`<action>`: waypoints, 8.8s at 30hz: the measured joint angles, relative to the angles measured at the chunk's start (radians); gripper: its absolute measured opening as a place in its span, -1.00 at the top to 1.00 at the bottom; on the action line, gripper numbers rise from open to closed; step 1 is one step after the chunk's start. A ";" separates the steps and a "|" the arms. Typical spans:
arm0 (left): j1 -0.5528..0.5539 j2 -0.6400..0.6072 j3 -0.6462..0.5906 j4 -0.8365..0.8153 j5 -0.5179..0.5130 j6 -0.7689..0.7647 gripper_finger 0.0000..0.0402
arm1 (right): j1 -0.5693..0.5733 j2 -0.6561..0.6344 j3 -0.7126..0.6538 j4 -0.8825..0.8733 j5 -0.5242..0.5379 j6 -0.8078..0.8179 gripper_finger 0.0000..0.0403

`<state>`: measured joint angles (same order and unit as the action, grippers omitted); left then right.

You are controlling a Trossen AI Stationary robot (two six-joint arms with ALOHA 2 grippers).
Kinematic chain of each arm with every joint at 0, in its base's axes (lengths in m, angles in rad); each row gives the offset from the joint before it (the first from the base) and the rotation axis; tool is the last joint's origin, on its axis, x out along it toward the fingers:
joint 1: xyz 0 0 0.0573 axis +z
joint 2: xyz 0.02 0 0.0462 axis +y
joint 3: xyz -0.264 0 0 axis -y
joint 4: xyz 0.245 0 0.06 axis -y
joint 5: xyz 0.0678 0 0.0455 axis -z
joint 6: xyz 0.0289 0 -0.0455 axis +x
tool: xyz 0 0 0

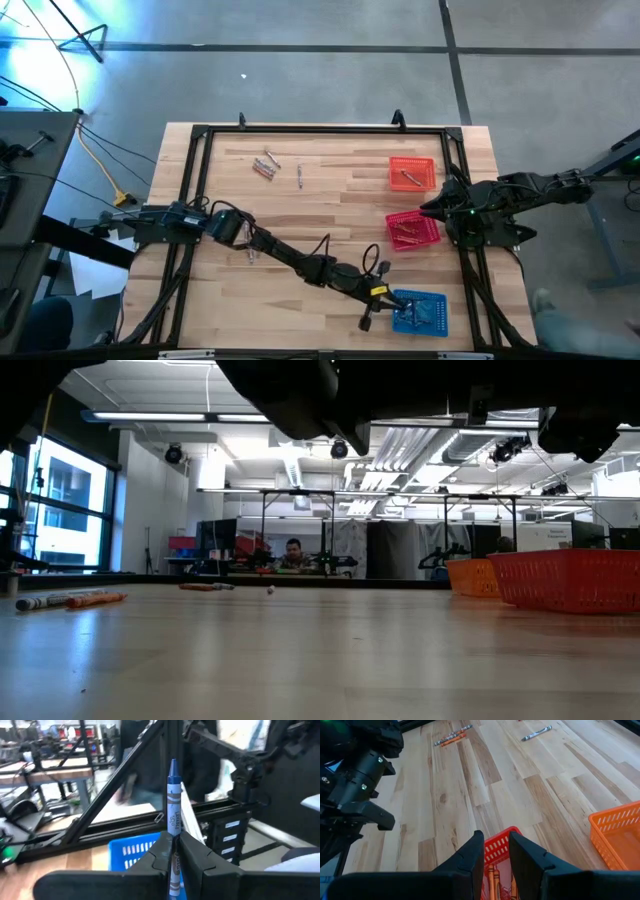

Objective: Sort crayons
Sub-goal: Put the blue crayon into the blue bin, then put the orange crayon into the red bin

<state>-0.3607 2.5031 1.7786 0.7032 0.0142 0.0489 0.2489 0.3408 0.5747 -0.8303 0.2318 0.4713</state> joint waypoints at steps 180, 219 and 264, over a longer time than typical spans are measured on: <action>0.043 -0.807 -0.937 -1.451 -0.105 -1.397 0.69 | 0.000 0.000 0.000 0.000 0.000 0.000 0.58; 0.061 -0.797 -0.776 -1.500 -0.140 -1.222 1.00 | 0.000 0.000 0.000 0.000 0.000 0.000 0.58; 0.148 -0.801 -0.649 -0.451 -0.322 -0.344 1.00 | 0.000 0.000 0.000 0.000 0.000 -0.026 0.58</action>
<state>-0.2131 1.7023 1.1297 0.2523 -0.3077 -0.2953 0.2486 0.3408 0.5750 -0.8303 0.2317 0.4450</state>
